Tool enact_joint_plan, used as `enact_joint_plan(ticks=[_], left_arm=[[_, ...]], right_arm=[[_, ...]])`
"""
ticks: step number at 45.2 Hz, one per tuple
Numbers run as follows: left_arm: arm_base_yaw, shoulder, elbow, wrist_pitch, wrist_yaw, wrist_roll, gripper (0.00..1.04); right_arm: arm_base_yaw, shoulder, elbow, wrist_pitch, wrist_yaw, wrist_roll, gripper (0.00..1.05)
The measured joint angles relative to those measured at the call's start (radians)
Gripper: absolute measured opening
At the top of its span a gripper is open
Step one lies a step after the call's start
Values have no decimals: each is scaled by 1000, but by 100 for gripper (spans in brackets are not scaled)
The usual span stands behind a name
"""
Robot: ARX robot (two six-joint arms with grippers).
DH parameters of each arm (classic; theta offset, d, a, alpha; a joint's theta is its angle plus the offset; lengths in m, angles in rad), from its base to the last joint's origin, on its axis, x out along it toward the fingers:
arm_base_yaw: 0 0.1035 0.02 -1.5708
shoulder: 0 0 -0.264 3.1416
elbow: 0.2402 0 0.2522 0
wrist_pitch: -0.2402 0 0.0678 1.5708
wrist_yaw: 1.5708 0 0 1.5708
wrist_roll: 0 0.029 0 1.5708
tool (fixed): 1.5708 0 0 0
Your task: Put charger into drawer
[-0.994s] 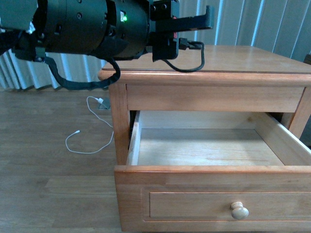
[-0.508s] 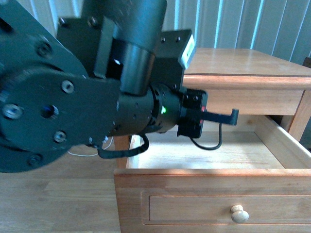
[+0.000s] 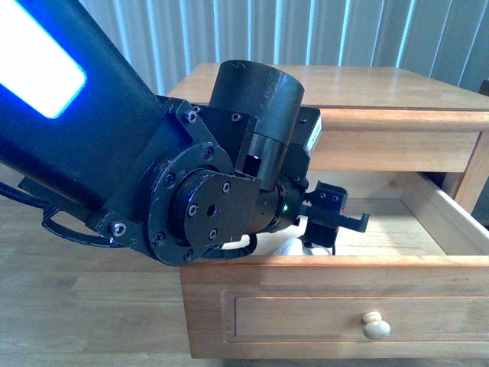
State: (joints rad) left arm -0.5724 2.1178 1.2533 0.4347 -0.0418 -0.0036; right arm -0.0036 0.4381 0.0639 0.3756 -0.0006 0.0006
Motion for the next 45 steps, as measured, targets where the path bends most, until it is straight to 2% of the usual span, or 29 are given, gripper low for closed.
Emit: enact_joint_plan(ticks=[8,10,27,34,41,45], left_arm=[[24,-153,-110,64,-72,-4,95],[36,-208,-142,73,-95,-3,100],[146,-695,-441,74,-223,-28,99],[166,-1013,-633,4,-326,-46,99],[212,-1189,-756,-50,-412,-115,99],[225,-1222,-769,-51,-429,-139,99]], right_arm=[[0,0,0,0,0,0,96],[0,0,0,0,0,0,96],[0,0,0,0,0,0,96],[0,0,0,0,0,0,96],[0,0,0,0,0,0,96],[0,0,0,0,0,0,96]])
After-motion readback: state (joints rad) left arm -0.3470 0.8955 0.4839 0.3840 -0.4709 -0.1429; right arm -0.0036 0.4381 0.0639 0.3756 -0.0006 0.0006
